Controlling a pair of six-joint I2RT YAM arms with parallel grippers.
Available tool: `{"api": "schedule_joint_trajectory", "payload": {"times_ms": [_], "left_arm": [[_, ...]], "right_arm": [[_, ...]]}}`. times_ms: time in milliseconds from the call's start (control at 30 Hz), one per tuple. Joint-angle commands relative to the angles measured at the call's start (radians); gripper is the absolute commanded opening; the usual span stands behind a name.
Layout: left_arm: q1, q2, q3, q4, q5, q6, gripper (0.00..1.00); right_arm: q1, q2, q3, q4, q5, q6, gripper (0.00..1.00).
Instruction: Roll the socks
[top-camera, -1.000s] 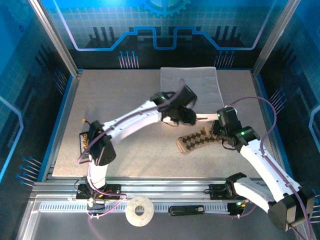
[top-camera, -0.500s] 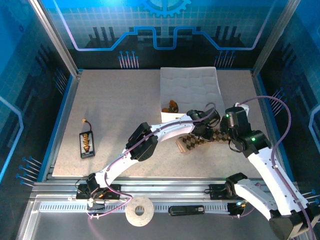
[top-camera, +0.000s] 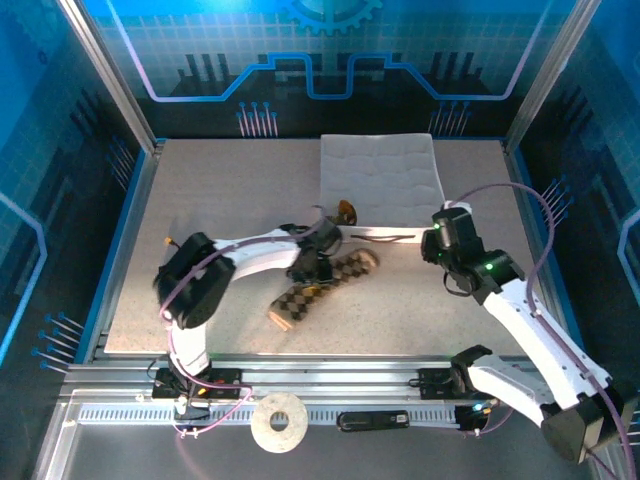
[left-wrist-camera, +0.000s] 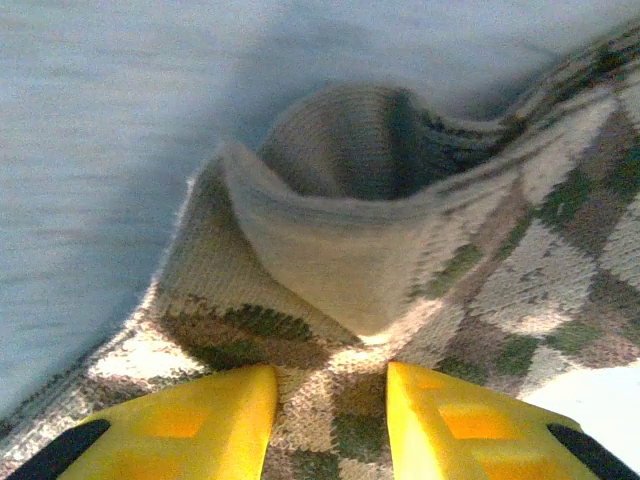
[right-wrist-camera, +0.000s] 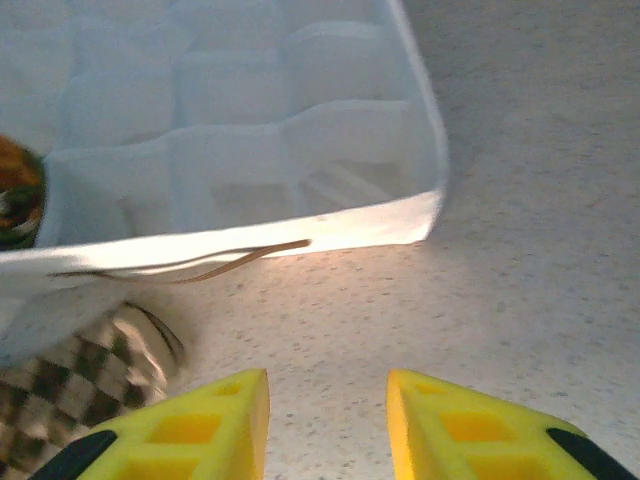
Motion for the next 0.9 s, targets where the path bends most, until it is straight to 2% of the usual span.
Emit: {"api": "schedule_joint_trajectory", "payload": {"times_ms": [0, 167, 300, 433, 533, 667, 867], "left_arm": [[0.105, -0.033, -0.149, -0.033, -0.033, -0.113, 0.37], [0.293, -0.107, -0.228, -0.052, -0.020, -0.217, 0.38], [0.437, -0.117, -0.242, -0.015, 0.052, -0.285, 0.38], [0.526, -0.092, -0.200, 0.005, 0.113, -0.324, 0.38], [0.525, -0.040, -0.143, 0.017, 0.153, -0.347, 0.39], [0.442, 0.009, -0.111, 0.068, 0.224, -0.457, 0.41], [0.316, -0.076, -0.136, 0.028, 0.148, -0.605, 0.43]], "right_arm": [[0.077, 0.045, 0.053, 0.061, -0.004, -0.021, 0.36], [0.182, 0.131, 0.068, 0.113, -0.020, -0.021, 0.36], [0.258, 0.201, 0.092, 0.160, -0.052, -0.043, 0.37], [0.314, 0.265, 0.119, 0.177, -0.078, -0.053, 0.37], [0.331, 0.294, 0.120, 0.206, -0.118, -0.060, 0.38], [0.333, 0.336, 0.120, 0.238, -0.212, -0.096, 0.40], [0.314, 0.424, 0.137, 0.240, -0.270, -0.110, 0.40]]}}
